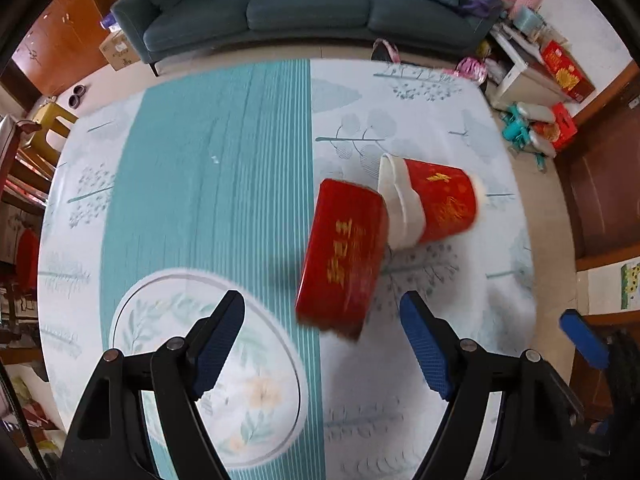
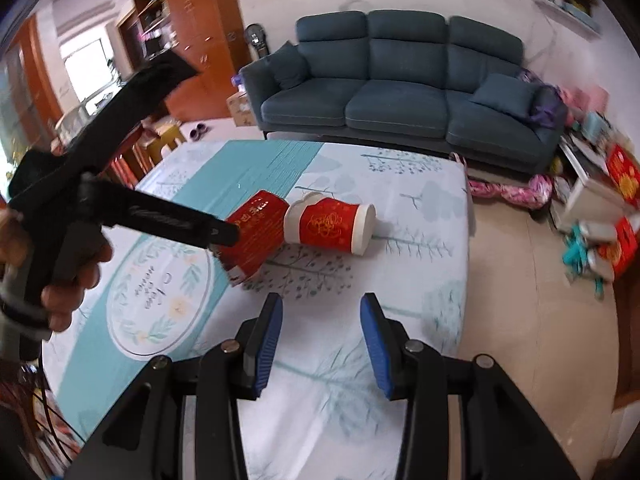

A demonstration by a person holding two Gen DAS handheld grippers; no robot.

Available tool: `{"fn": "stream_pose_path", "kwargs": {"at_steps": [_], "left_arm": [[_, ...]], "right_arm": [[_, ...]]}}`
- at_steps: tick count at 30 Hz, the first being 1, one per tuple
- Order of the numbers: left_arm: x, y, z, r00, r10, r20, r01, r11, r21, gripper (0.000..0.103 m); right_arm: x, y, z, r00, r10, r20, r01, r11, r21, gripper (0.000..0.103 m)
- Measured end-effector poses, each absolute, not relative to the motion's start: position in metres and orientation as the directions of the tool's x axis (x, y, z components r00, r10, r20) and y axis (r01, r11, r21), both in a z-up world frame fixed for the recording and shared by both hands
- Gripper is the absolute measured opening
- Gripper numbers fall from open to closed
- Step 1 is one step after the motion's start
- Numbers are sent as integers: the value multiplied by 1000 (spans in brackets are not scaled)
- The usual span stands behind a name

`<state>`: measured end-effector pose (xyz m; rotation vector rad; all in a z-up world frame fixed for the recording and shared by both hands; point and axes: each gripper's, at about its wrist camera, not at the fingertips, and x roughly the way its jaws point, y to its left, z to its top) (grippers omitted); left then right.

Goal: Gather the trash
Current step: 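Grasp the red box with the left tool while the right tool grasps the red-white paper cup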

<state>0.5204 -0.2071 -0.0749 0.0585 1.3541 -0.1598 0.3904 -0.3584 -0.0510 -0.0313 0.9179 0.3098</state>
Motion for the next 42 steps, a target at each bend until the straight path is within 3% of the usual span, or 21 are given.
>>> {"fn": "stream_pose_path", "kwargs": {"at_steps": [1, 4, 6, 7, 10, 18, 29, 32, 33, 34, 42], "left_arm": [[526, -211, -80, 199, -76, -977, 156, 987, -45, 78], [540, -219, -98, 167, -68, -984, 167, 985, -39, 77], [547, -218, -111, 147, -70, -987, 145, 988, -49, 58], [549, -216, -115, 129, -89, -988, 133, 988, -72, 43], [550, -205, -121, 130, -154, -980, 80, 986, -144, 42], [537, -168, -112, 178, -148, -973, 14, 989, -148, 40], [516, -111, -113, 179, -161, -971, -83, 981, -178, 40], [512, -101, -112, 179, -171, -969, -98, 977, -191, 40], [511, -99, -111, 180, -172, -968, -101, 976, -192, 40], [508, -96, -109, 183, -176, -967, -102, 975, -197, 40], [468, -88, -77, 222, -218, -950, -14, 974, -227, 40]], "right_arm": [[395, -359, -53, 566, 247, -786, -287, 953, 92, 49], [411, -354, -57, 575, 231, -785, -329, 944, 36, 53], [421, -349, -61, 582, 216, -784, -358, 934, -9, 54], [425, -348, -62, 584, 211, -784, -367, 930, -22, 54], [440, -339, -69, 592, 178, -786, -397, 913, -92, 54], [458, -290, -90, 639, 97, -763, -515, 791, -330, 61], [473, -243, -142, 704, -96, -704, -570, 515, -640, 61], [480, -241, -144, 710, -119, -694, -556, 511, -656, 52], [481, -241, -141, 709, -113, -696, -556, 516, -651, 40], [483, -241, -140, 716, -115, -688, -548, 517, -657, 36], [445, -250, -87, 666, -38, -745, -484, 738, -470, 32]]}}
